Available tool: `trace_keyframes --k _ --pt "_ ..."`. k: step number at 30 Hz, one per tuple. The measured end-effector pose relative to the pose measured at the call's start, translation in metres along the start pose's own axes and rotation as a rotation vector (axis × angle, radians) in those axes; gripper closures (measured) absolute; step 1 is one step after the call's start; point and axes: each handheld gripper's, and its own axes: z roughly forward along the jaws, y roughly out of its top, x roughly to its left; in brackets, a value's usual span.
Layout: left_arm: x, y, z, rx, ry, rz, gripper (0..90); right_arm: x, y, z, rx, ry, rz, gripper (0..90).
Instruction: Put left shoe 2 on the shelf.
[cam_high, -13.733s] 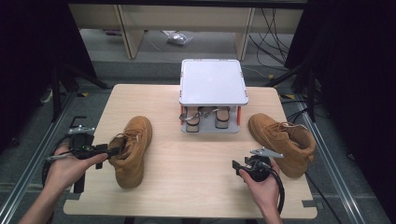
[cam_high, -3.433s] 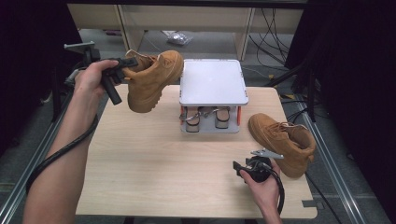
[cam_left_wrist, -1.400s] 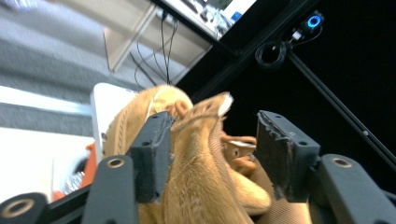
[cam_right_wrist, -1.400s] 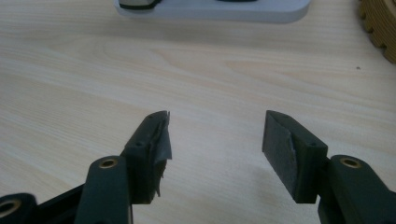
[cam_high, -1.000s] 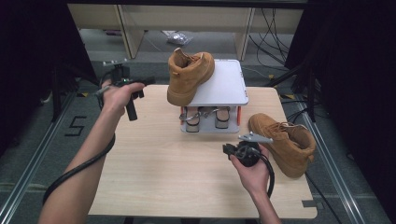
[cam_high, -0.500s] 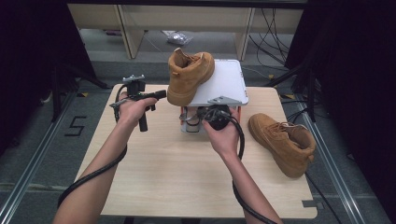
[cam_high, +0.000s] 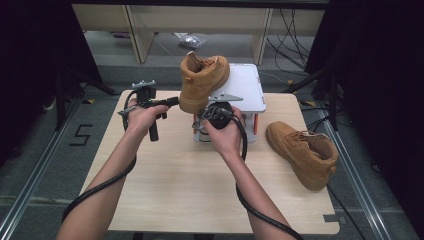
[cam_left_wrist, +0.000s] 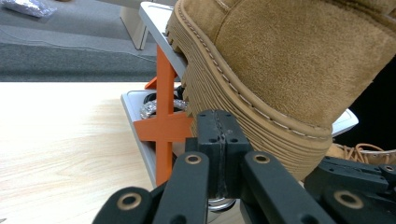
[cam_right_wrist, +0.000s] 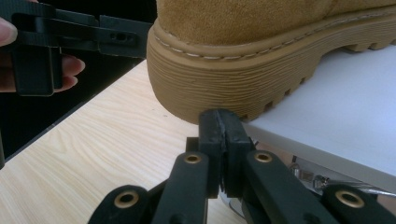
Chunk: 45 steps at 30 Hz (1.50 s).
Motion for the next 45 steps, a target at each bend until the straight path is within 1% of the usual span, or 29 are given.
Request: trace_keyframes --k 1,2,6,10,11,12,13,15,17,18,20,21,22,27,28,30,31,32,33,35,36,37,40,43,45 --pt "-0.001 0.000 0.001 0.006 -0.004 0.000 89.3 -0.001 0.000 0.000 -0.003 -0.006 -0.009 89.6" --pt "-0.003 0.000 0.002 0.003 -0.002 -0.002 89.4 -0.002 0.000 -0.002 0.002 -0.007 0.006 89.7" --pt "-0.009 -0.001 0.009 0.017 -0.014 0.012 89.3 -0.010 -0.001 -0.005 0.004 -0.024 0.018 89.7" --pt "-0.018 -0.001 0.016 0.025 -0.019 0.025 89.3 -0.018 -0.001 -0.009 0.002 -0.056 0.040 89.8" --pt "-0.019 -0.001 0.017 0.029 -0.022 0.027 89.3 -0.021 -0.001 -0.009 0.001 -0.059 0.039 89.9" --pt "-0.021 -0.001 0.019 0.025 -0.021 0.020 89.4 -0.022 0.000 -0.010 0.001 -0.066 0.043 89.9" --pt "-0.023 -0.001 0.020 0.026 -0.027 0.018 89.3 -0.024 0.000 -0.011 -0.001 -0.072 0.044 89.9" --pt "-0.025 -0.001 0.023 0.030 -0.030 0.031 89.3 -0.028 0.000 -0.012 0.000 -0.082 0.048 89.9" --pt "-0.027 -0.001 0.026 0.036 -0.031 0.026 89.3 -0.031 0.001 -0.013 0.003 -0.094 0.055 90.0" --pt "-0.027 -0.001 0.027 0.044 -0.032 0.033 89.3 -0.033 0.001 -0.013 0.005 -0.099 0.051 90.0" --pt "-0.029 -0.001 0.030 0.043 -0.034 0.031 89.2 -0.035 0.001 -0.013 0.010 -0.108 0.055 89.9" --pt "-0.029 -0.001 0.031 0.042 -0.032 0.030 89.2 -0.036 0.001 -0.013 0.005 -0.115 0.063 89.9" --pt "-0.030 -0.001 0.031 0.045 -0.027 0.035 89.3 -0.037 0.001 -0.013 0.008 -0.113 0.055 89.9" --pt "-0.030 -0.002 0.032 0.043 -0.023 0.037 89.1 -0.037 0.002 -0.012 0.014 -0.121 0.066 89.5" --pt "-0.030 -0.002 0.032 0.044 -0.016 0.038 89.1 -0.037 0.002 -0.012 0.015 -0.122 0.066 89.4" --pt "-0.030 -0.002 0.032 0.043 -0.023 0.042 88.7 -0.036 0.002 -0.012 0.017 -0.129 0.060 88.4" --pt "-0.029 -0.002 0.032 0.041 -0.020 0.046 88.0 -0.037 0.002 -0.012 0.016 -0.135 0.050 87.2" --pt "-0.028 -0.002 0.031 0.039 -0.026 0.039 86.2 -0.036 0.002 -0.012 0.019 -0.138 0.051 85.5" --pt "-0.027 -0.002 0.030 0.035 -0.039 0.039 85.2 -0.037 0.002 -0.013 0.016 -0.139 0.050 84.8" --pt "-0.028 -0.002 0.026 0.023 -0.046 0.051 83.2 -0.037 0.002 -0.016 0.016 -0.145 0.048 83.1" --pt "-0.030 -0.001 0.022 0.015 -0.043 0.069 81.7 -0.037 0.002 -0.018 0.010 -0.146 0.044 81.9" --pt "-0.031 0.000 0.019 0.010 -0.044 0.081 80.8 -0.038 0.002 -0.021 0.007 -0.143 0.046 78.7" --pt "-0.032 -0.001 0.007 -0.008 -0.035 0.101 76.5 -0.040 0.000 -0.028 0.005 -0.148 0.038 74.7" --pt "-0.031 -0.007 -0.008 -0.026 -0.046 0.118 70.0 -0.046 -0.003 -0.038 -0.001 -0.157 0.037 71.0" --pt "-0.029 -0.014 -0.019 -0.042 -0.064 0.125 65.5 -0.051 -0.006 -0.047 -0.002 -0.171 0.043 67.2"
